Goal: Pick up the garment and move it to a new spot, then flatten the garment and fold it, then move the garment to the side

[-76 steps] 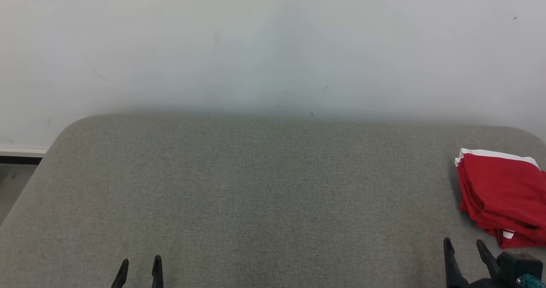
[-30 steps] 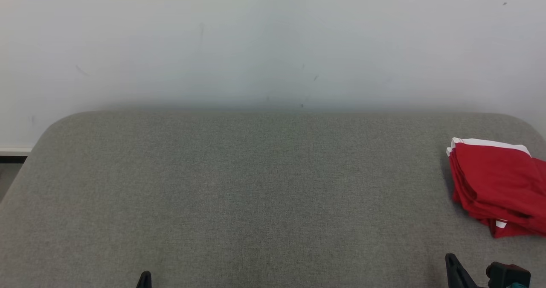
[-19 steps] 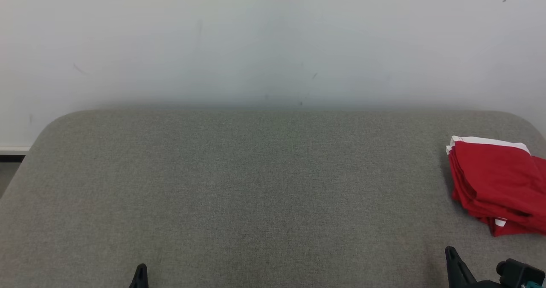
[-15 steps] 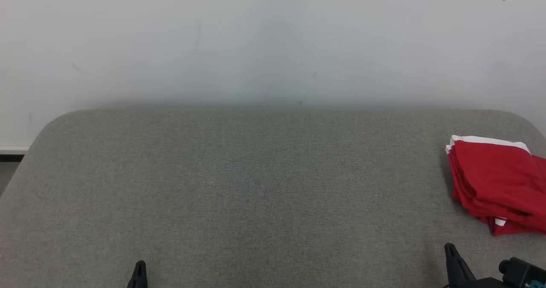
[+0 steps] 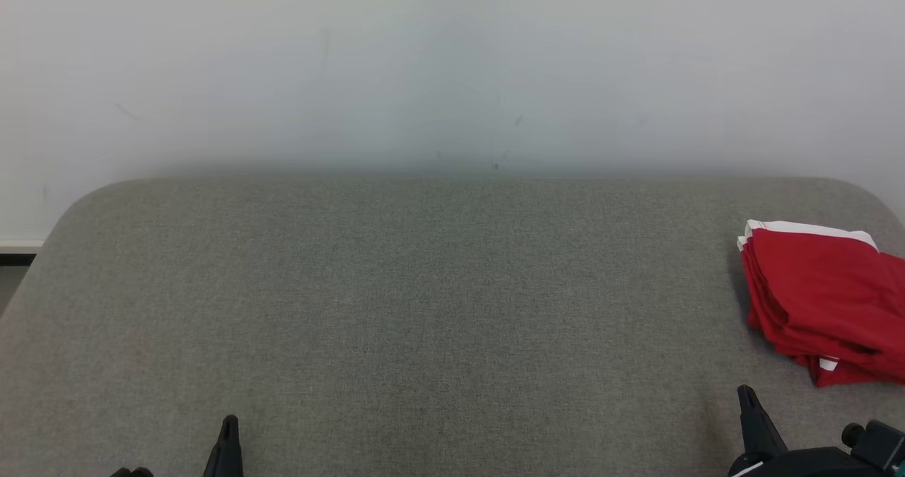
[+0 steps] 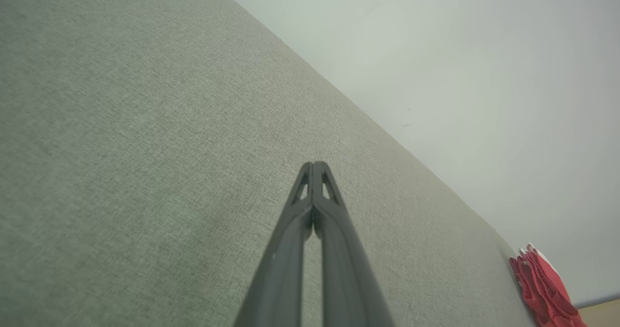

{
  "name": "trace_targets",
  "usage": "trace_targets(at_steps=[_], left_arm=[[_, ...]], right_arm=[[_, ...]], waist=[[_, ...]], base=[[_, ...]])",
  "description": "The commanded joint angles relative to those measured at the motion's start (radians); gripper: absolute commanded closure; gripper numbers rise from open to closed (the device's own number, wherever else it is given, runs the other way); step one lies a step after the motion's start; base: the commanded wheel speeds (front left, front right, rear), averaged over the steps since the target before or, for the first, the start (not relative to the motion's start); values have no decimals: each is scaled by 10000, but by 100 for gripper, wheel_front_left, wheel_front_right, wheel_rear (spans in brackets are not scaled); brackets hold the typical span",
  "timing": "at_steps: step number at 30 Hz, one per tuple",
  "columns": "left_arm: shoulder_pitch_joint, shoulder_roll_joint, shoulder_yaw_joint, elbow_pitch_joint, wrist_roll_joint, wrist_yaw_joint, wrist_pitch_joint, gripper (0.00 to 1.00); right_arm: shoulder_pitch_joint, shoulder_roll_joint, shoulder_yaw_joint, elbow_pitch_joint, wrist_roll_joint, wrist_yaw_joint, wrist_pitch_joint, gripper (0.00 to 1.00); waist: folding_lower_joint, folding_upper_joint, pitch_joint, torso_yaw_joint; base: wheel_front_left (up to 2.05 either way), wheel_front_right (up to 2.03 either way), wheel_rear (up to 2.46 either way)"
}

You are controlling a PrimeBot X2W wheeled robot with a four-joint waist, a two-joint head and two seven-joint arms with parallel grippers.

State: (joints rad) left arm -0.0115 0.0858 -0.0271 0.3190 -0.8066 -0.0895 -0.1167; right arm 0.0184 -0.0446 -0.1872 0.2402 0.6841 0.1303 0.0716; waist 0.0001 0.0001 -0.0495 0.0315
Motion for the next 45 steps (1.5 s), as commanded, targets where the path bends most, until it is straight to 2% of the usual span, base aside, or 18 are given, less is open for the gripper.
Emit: trace_targets(at_steps=[1, 23, 45], left_arm=[[-334, -5, 64, -79, -251, -58, 53, 100], [-963, -117, 288, 89, -2771, -175, 767, 100], [-1464, -211, 471, 230, -4741, -266, 1334, 100]], right_arm=[[-247, -47, 2, -122, 290, 2, 24, 100], [-635, -57, 0, -45, 3156, 4, 154, 100], [-907, -65, -1, 21, 5372, 5, 267, 100]], waist=[[-1, -1, 6, -3], [-1, -1, 133, -79], [-1, -1, 254, -151]], base=[[0, 0, 0], [0, 0, 0], [0, 0, 0]])
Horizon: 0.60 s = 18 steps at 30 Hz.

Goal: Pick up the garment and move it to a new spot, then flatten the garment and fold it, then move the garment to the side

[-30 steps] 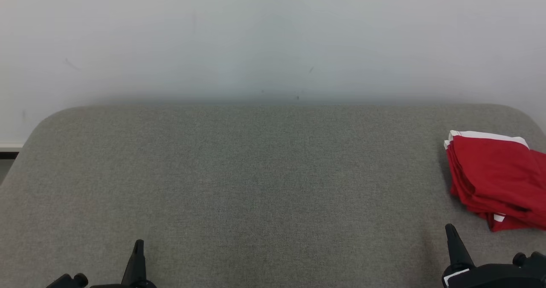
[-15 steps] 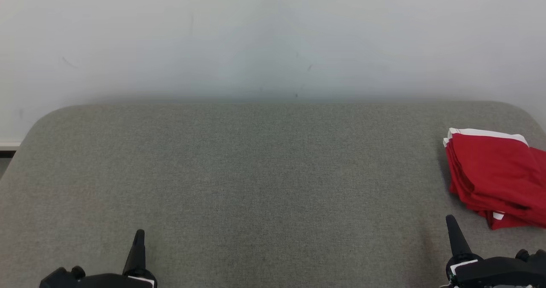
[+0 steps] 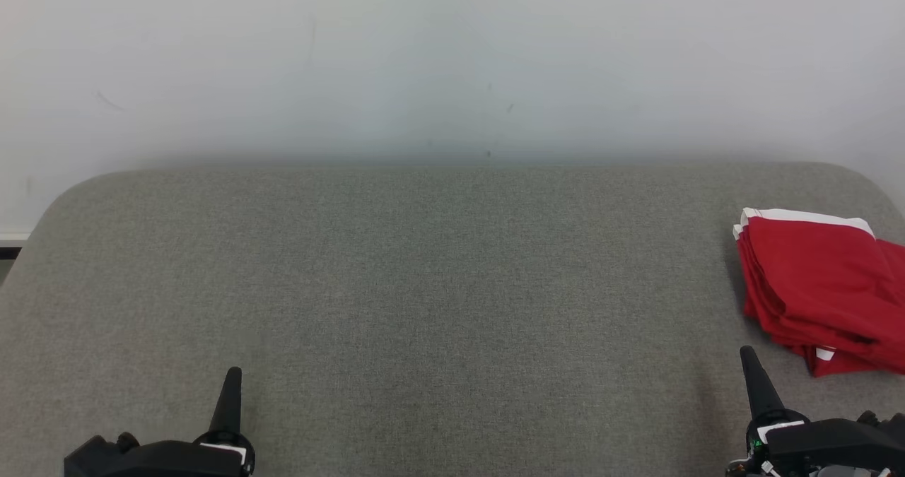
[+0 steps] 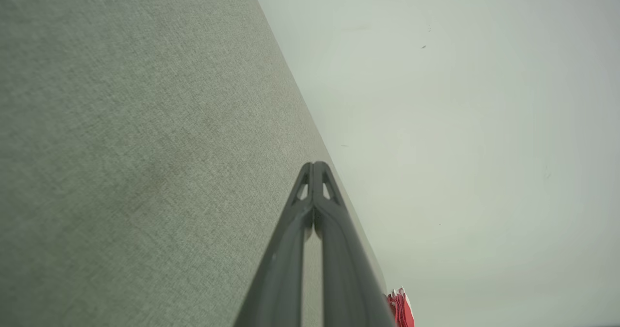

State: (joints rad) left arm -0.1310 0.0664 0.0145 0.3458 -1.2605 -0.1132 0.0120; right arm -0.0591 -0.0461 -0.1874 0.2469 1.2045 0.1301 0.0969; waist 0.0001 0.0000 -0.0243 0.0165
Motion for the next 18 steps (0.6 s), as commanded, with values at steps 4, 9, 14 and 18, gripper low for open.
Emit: trace_targets(at_steps=[4, 9, 14, 18], left_arm=[[-331, -33, 86, -13, -513, -47, 141, 100], [-450, -51, 119, 18, -931, -75, 251, 100], [-514, -73, 151, 49, -1310, -98, 358, 100], [-609, -88, 175, 70, -1584, -120, 440, 100]], right_arm=[[-195, -51, 1, -35, 538, 8, 38, 100], [-262, -53, 0, -20, 1012, 8, 54, 100], [-296, -54, 0, -6, 1439, 8, 78, 100], [-345, -55, 0, 6, 1760, 9, 92, 100]], waist=[[-1, 0, 25, -15], [-1, 0, 54, -32], [-1, 0, 83, -49], [-1, 0, 106, -63]], base=[[0, 0, 0], [0, 0, 0], [0, 0, 0], [0, 0, 0]])
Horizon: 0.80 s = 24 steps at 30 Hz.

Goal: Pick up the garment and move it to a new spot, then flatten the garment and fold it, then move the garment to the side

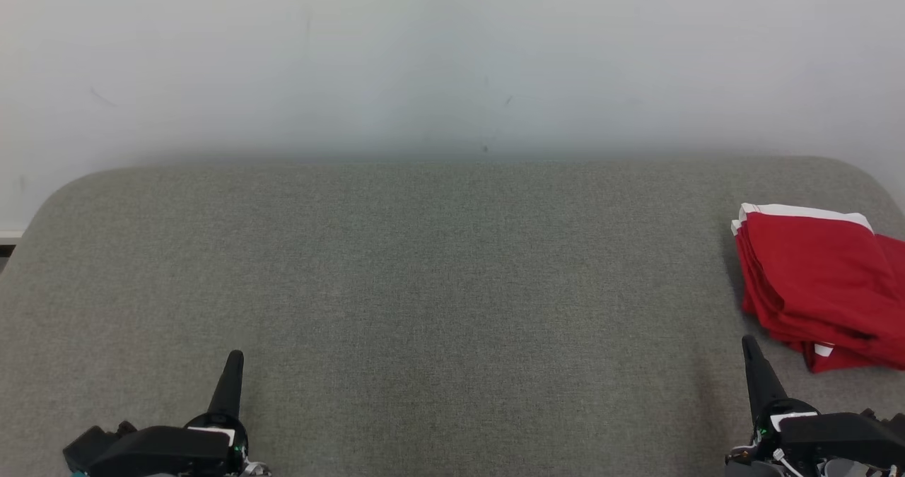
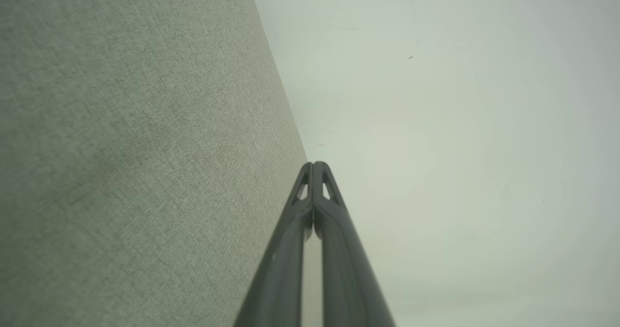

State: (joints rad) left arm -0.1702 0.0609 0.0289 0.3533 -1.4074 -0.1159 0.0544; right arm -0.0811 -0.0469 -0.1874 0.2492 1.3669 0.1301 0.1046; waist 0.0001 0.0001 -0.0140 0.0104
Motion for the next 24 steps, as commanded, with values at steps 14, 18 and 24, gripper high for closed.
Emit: trace_targets(at_steps=[14, 18, 24], left_arm=[[-455, -72, 124, 66, -1110, -124, 301, 100], [-508, -90, 153, 89, -1405, -145, 394, 100], [-617, -106, 188, 115, -1804, -174, 502, 100]], right_arm=[[-246, -47, -1, 20, 1256, 10, 71, 100], [-311, -48, 0, 31, 1604, 10, 90, 100], [-380, -48, -2, 47, 2016, 10, 106, 100]], waist=[[-1, -1, 85, -50], [-1, -1, 113, -68], [-1, -1, 148, -88]], base=[[0, 0, 0], [0, 0, 0], [0, 0, 0]])
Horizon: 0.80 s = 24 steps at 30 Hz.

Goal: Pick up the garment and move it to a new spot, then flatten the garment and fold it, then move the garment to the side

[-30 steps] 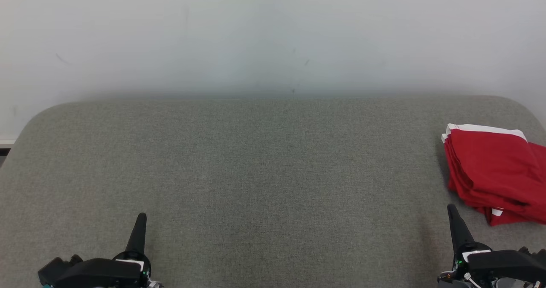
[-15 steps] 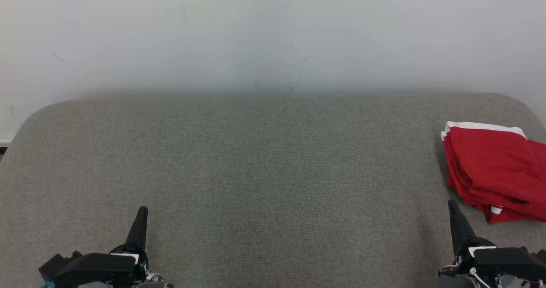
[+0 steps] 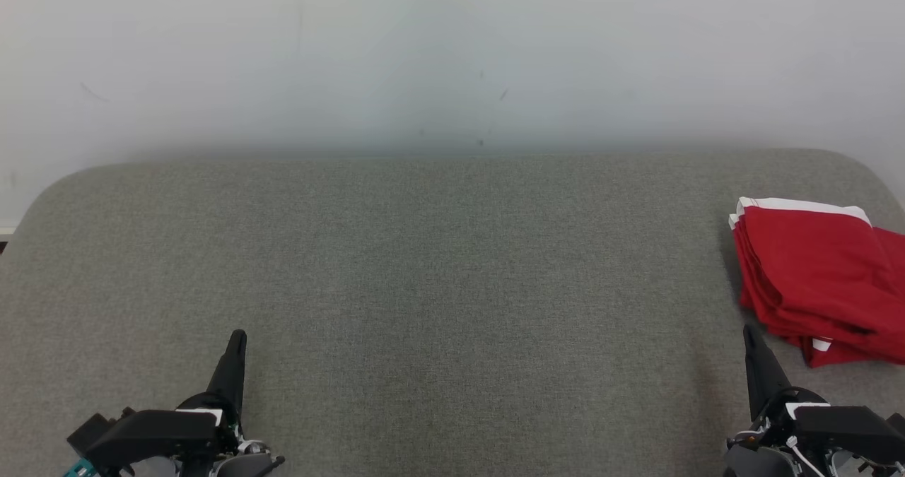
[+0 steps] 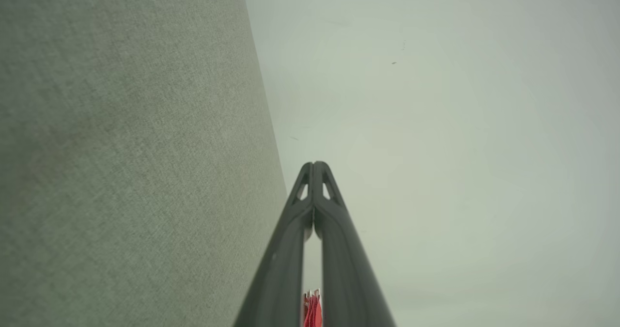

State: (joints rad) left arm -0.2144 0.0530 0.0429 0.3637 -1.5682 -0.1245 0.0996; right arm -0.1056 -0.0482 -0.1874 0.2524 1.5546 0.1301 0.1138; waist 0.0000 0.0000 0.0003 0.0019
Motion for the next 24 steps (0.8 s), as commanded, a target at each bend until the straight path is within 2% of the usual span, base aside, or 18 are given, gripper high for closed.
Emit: trace_targets(at_steps=[1, 7, 24], left_arm=[[-175, -27, 48, 12, -196, -88, 50, 100], [-232, -44, 81, 43, -538, -72, 159, 100], [-228, -41, 74, 34, -503, -69, 136, 100]], right_arm=[[-135, -35, -2, 15, 139, 10, 14, 100], [-150, -34, -1, 28, 565, 11, 44, 100], [-137, -33, 1, 27, 504, 11, 43, 100]], waist=[[0, 0, 5, -3], [0, 0, 40, -24], [0, 0, 40, -24]], base=[[0, 0, 0], [0, 0, 0], [0, 0, 0]])
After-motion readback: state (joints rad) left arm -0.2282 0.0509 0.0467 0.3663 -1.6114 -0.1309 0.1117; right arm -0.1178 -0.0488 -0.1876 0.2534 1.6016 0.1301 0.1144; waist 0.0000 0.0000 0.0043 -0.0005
